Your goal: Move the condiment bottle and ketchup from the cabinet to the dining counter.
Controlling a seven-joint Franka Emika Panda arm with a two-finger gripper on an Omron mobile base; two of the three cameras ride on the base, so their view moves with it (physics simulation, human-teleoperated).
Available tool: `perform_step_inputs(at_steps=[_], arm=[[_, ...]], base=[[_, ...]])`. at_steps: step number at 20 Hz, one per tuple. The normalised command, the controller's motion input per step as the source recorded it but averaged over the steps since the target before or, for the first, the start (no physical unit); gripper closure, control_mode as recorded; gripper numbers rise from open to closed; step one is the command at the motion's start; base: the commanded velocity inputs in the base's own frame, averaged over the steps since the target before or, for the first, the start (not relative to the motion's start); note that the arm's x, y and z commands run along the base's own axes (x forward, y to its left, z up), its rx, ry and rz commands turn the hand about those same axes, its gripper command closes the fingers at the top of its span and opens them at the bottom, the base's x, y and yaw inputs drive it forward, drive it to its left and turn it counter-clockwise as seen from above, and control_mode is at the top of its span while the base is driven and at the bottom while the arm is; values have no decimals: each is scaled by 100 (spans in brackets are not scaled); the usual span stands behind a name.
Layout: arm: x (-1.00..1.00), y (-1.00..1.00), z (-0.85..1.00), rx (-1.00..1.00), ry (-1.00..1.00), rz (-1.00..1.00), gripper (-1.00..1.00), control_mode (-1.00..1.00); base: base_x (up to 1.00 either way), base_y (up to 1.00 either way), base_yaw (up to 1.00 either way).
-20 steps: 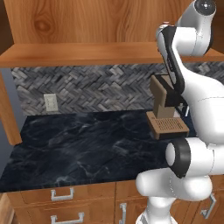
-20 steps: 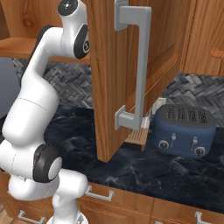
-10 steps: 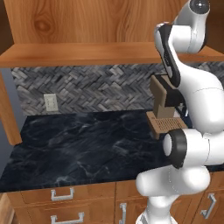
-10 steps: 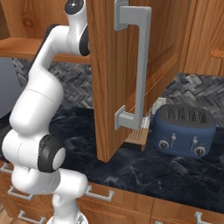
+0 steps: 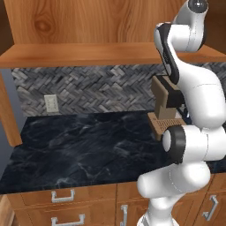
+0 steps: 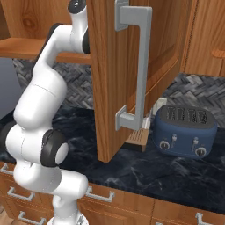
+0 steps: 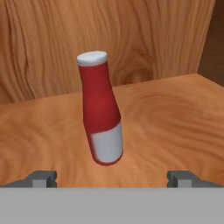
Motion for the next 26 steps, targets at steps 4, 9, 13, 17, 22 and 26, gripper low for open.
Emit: perform_step_inputs(at_steps=[4,9,13,17,22,26], arm=[[18,0,-4,0,0,0,-100,-100],[19,-1,-3,0,0,0,-100,-100],[10,-6,0,0,0,0,-100,-100],[9,-1,-1,0,0,0,-100,-100],[13,0,-6,0,1,0,-100,-100],[15,-1,-6,0,0,1,-100,-100]], base=[[0,0,0],[0,0,0],[0,0,0],[0,0,0],[0,0,0],[0,0,0]])
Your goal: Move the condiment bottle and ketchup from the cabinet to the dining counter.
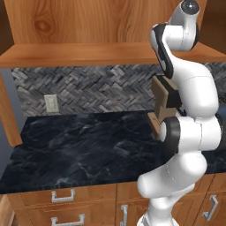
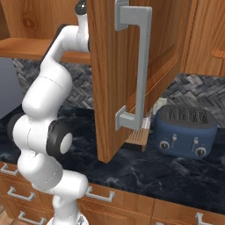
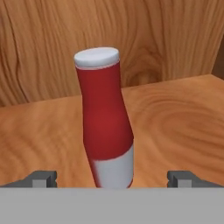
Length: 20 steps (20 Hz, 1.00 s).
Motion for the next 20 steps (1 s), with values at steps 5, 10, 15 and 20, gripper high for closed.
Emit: perform_step_inputs(at_steps=[5,10,15,20], arm=[[13,-2,-6,0,0,2,-100,-100],[9,-5,0,0,0,3,-100,-100],[9,-6,0,0,0,3,-100,-100],[9,-5,-3,0,2,2,-100,-100]], base=[[0,0,0],[0,0,0],[0,0,0],[0,0,0]])
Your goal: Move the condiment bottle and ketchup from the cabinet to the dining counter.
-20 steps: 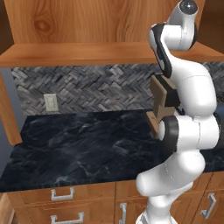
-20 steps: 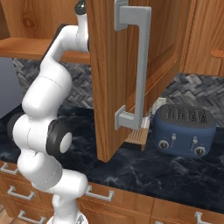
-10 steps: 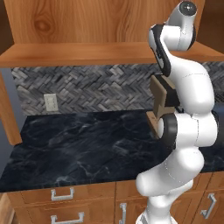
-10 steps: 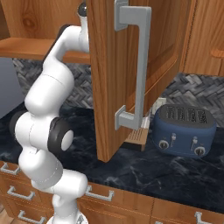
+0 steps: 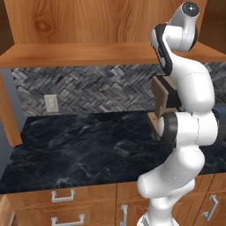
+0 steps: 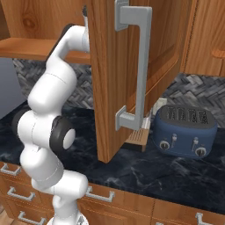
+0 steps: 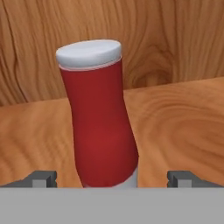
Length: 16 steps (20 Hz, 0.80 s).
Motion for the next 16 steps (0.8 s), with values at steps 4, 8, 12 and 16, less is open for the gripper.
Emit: perform_step_inputs(at_steps=[4,8,12,16], arm=[[13,-1,-4,0,2,0,-100,-100],[14,0,-2,0,0,0,-100,-100],[11,0,0,0,0,0,-100,-100],[6,0,0,0,0,0,-100,-100]], base=[[0,0,0],[0,0,0],[0,0,0],[0,0,0]])
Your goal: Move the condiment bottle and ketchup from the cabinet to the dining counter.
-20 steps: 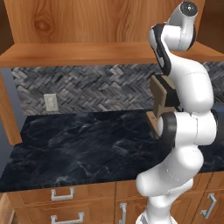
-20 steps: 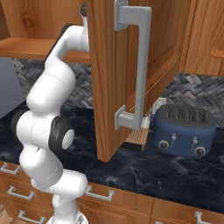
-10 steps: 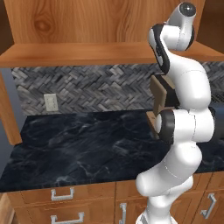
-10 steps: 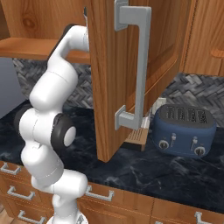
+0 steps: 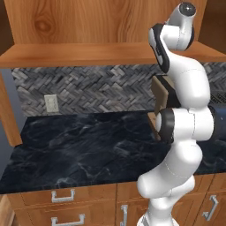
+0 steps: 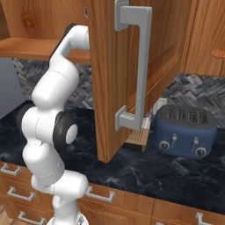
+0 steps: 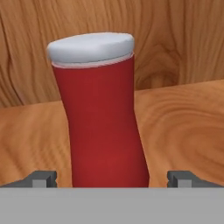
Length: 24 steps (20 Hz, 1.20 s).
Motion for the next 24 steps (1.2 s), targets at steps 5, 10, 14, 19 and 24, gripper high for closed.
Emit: perform_step_inputs(at_steps=[5,10,14,19,24], arm=[[7,2,-2,0,0,0,100,-100],[7,0,-2,0,0,0,100,-100],[-4,-3,-2,0,0,1,100,-100],[-56,9,0,0,-3,5,100,-100],[-74,23,-2,0,-7,2,100,-100]], base=[[0,0,0],[0,0,0],[0,0,0],[0,0,0],[0,0,0]])
